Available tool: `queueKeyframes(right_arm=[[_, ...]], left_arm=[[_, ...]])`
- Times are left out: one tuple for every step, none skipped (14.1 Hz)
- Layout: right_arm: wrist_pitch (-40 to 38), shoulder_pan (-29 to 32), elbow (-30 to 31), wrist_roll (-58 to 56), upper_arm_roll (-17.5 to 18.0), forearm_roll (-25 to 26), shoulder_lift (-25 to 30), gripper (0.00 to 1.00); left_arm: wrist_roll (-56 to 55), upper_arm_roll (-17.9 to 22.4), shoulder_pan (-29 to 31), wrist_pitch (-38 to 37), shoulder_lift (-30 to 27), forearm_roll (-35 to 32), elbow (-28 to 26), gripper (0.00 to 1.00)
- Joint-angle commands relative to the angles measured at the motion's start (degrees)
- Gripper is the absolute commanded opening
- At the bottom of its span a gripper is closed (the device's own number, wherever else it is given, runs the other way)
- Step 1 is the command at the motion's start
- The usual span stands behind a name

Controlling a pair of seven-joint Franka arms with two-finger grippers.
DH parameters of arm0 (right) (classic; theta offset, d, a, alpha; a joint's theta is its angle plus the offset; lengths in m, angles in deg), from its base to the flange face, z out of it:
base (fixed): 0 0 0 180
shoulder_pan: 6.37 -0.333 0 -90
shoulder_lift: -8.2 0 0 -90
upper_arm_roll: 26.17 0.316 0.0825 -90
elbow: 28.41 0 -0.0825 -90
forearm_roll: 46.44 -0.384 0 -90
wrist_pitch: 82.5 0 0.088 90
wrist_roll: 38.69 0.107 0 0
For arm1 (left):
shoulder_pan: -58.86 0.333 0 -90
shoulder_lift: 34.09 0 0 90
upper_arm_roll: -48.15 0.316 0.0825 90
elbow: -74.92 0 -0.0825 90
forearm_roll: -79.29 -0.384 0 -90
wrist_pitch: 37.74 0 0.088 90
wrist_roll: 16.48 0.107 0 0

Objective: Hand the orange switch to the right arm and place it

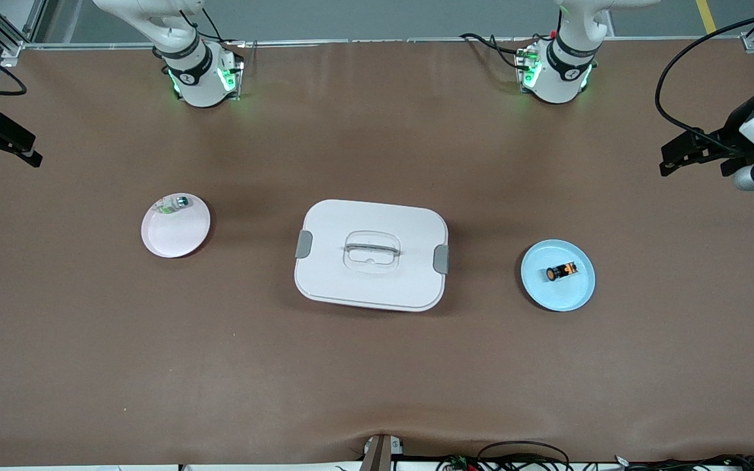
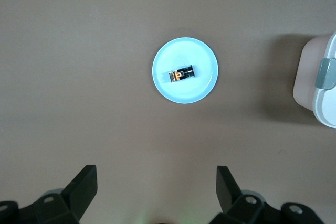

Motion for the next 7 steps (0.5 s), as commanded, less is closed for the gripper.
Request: queueKeyframes(right_arm=[[-0.9, 0.6, -1.6, -0.5, 0.5, -0.4, -0.8, 1.0], [-0.9, 0.6, -1.6, -0.5, 0.4, -0.4, -0.8, 1.0], [-0.9, 0.6, -1.6, -0.5, 0.4, -0.4, -0.8, 1.0], [-0.9, 0.6, -1.6, -0.5, 0.5, -0.4, -0.8, 1.0], [-0.8, 0.6, -1.6, -0.5, 0.5, -0.4, -0.8, 1.0], [-0.9, 0.6, -1.6, -0.5, 0.5, -0.4, -0.8, 1.0], [-0.8, 0.6, -1.6, -0.5, 0.4, -0.4, -0.8, 1.0]], left_arm=[[0.9, 0.2, 0.0, -0.1, 0.5, 1.2, 1.2, 1.0], [0.9, 0.2, 0.1, -0.1, 0.5, 1.1, 1.2, 1.0], [0.9, 0.2, 0.1, -0.1, 0.5, 1.0, 1.2, 1.0], [0.9, 0.2, 0.1, -0.1, 0.5, 1.1, 1.2, 1.0], [0.9, 0.2, 0.1, -0.1, 0.6, 1.1, 1.2, 1.0], [0.8, 0.3, 0.1, 0.0, 1.4, 1.0, 1.3, 1.0], [0.4, 0.3, 0.1, 0.2, 2.3, 0.6, 1.2, 1.0]])
